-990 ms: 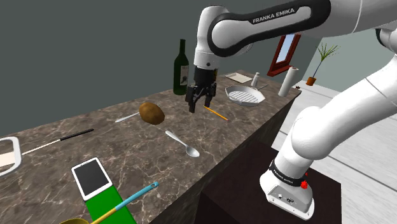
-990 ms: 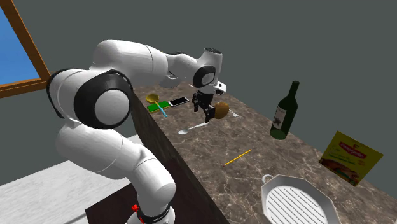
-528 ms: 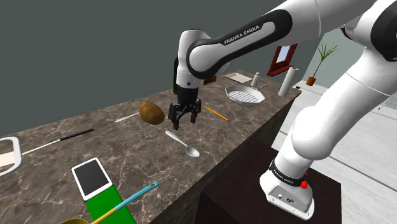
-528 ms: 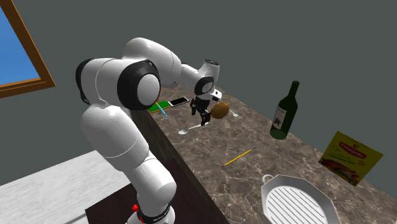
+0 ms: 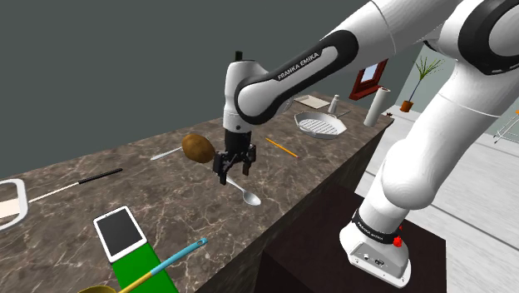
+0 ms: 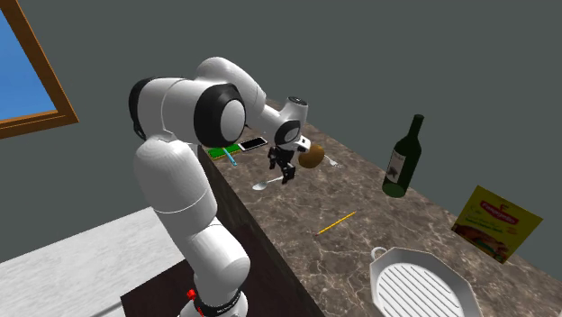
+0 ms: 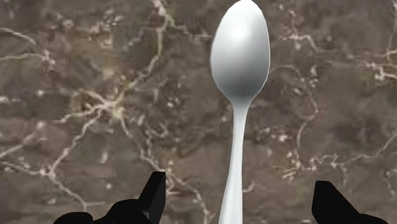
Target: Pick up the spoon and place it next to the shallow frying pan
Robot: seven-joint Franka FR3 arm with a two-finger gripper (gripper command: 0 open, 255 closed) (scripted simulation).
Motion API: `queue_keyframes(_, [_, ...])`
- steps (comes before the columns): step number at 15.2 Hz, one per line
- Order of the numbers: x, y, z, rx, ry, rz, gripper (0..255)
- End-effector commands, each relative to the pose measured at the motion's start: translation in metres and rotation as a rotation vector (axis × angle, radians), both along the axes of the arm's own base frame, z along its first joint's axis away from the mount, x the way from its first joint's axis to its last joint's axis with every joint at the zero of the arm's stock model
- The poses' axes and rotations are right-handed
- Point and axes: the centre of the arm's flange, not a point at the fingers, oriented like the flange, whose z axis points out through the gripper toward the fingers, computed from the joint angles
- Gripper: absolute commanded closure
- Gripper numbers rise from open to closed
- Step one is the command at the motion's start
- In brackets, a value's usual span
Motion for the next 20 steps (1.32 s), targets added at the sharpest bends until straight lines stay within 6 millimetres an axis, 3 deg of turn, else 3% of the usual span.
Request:
queue_keyframes(1, [-0.0014,0.0021,-0.0128,0.0,-0.001,0.0,0])
queue_keyframes(9, [-0.0014,0.0021,-0.0128,0.0,0.0,0.0,0])
queue_keyframes(10, [-0.0014,0.0021,-0.0128,0.0,0.0,0.0,255])
queue_keyframes(20, [-0.0014,0.0021,-0.0076,0.0,-0.001,0.0,255])
